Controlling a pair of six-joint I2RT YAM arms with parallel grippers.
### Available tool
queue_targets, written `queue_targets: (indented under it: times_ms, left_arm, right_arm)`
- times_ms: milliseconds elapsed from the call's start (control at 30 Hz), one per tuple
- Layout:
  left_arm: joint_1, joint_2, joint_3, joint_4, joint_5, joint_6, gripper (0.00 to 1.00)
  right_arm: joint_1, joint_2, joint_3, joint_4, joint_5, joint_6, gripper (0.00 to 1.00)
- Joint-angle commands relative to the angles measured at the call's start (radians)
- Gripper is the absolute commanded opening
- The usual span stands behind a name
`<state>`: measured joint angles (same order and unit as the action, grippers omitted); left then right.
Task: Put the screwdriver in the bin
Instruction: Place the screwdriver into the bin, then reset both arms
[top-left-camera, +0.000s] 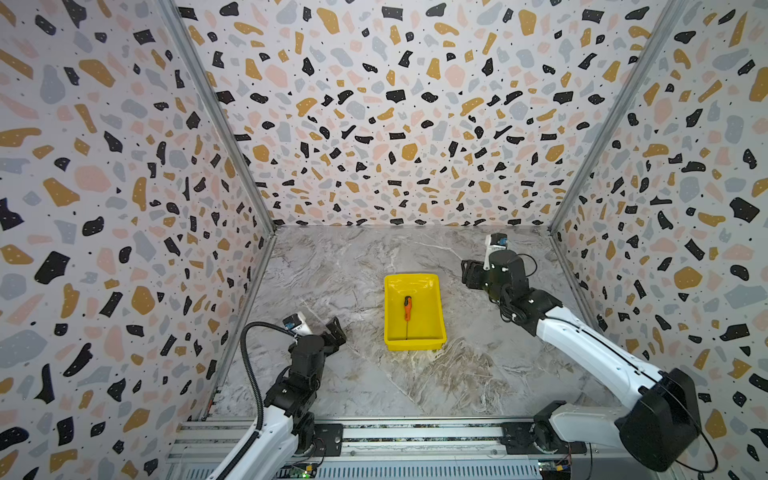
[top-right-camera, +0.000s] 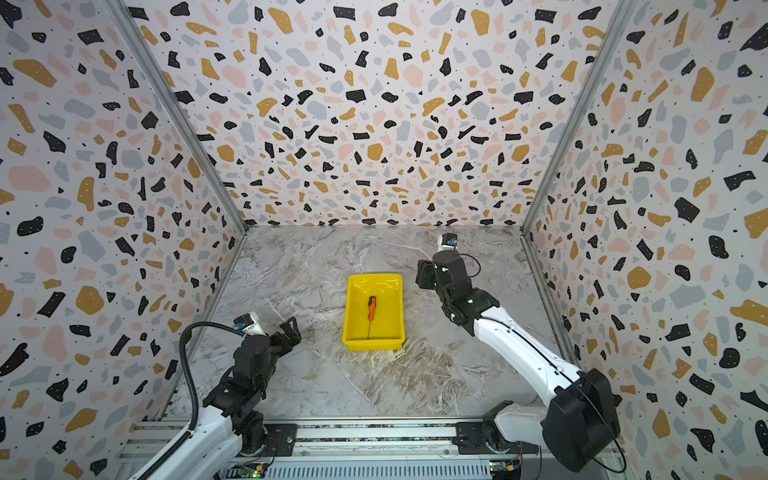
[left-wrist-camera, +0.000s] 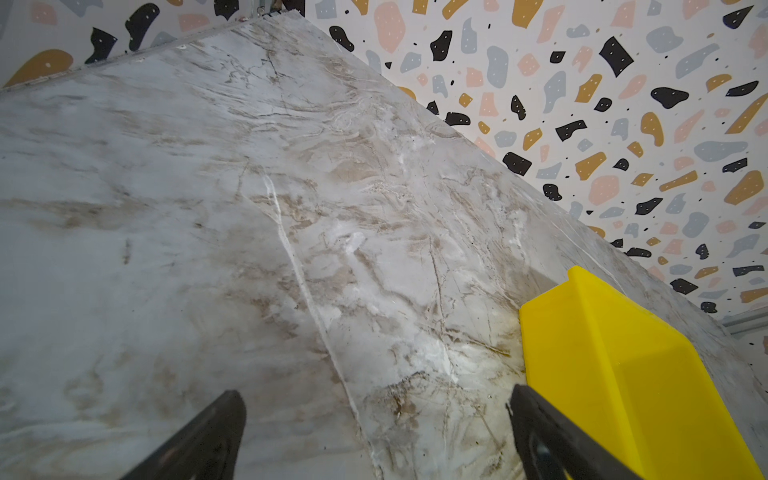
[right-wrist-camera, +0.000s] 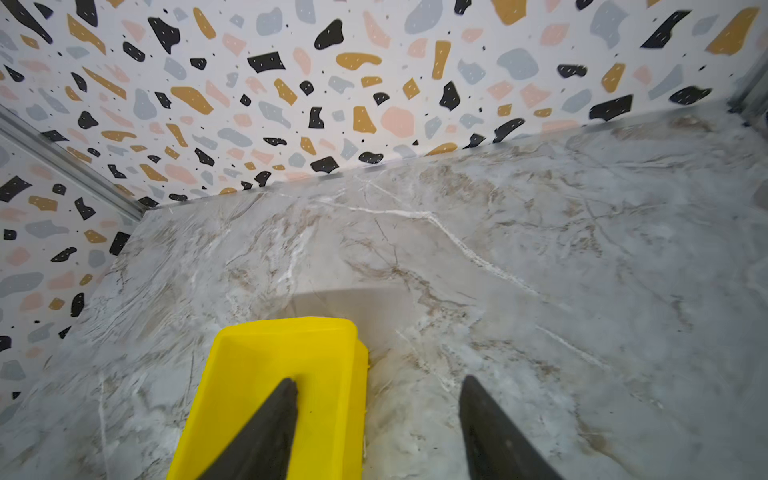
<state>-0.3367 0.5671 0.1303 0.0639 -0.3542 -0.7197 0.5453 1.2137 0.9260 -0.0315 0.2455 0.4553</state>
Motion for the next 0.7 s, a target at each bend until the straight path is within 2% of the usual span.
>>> queue_targets:
  times_ms: [0,267,400,500,667]
  left_arm:
    - [-0.001,0.004,-0.010,0.014,-0.018,-0.007,1.00]
    - [-0.002,0.027,-0.003,0.016,-0.014,-0.006,1.00]
    - [-0.002,0.027,-0.004,0.020,-0.013,-0.005,1.00]
    - [-0.002,0.029,-0.004,0.020,-0.011,-0.007,1.00]
    - [-0.002,0.030,-0.004,0.020,-0.014,-0.008,1.00]
  right_arm:
    - [0.007,-0.073,-0.132,0.160,0.078,-0.162,0.72]
    - [0.005,-0.208,-0.506,0.494,0.327,-0.342,0.71]
    - [0.005,-0.258,-0.691,0.764,0.303,-0.538,0.74]
    - [0.001,-0.265,-0.772,0.888,0.279,-0.676,0.80]
    - [-0.058,-0.189,-0.799,0.973,0.275,-0.646,0.81]
